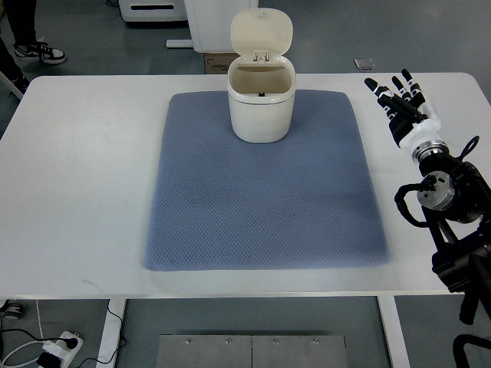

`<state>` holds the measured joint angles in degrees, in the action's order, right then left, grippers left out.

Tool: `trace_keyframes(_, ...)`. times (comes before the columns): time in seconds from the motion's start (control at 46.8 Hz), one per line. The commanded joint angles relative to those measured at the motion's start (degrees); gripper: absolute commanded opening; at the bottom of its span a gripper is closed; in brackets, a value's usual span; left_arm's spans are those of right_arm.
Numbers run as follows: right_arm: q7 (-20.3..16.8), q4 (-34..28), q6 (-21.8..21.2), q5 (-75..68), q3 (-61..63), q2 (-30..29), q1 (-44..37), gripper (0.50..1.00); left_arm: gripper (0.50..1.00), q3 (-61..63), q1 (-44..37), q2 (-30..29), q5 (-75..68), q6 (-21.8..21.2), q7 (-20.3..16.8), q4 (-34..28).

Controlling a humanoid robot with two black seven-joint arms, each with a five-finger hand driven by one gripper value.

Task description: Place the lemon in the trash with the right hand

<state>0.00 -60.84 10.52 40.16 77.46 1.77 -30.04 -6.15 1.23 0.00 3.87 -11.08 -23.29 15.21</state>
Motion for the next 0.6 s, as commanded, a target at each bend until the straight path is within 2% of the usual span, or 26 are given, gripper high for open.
trace_keyframes(0.0,0.00,0.20,-0.07,0.00,-0.20,-0.02,0.77,1.000,1.000,0.00,0.00,0.00,0.00,0.00,0.00,0.00)
trace_keyframes(0.342,0.44,0.11,-0.15,0.00,-0.03,-1.77,4.02,1.000,1.000,0.00,0.00,0.00,0.00,0.00,0.00,0.00)
trace_keyframes(0.578,5.71,-0.07,-0.15,-0.09,0.32,-1.77,5.16,1.000,1.000,0.00,0.00,0.00,0.00,0.00,0.00,0.00)
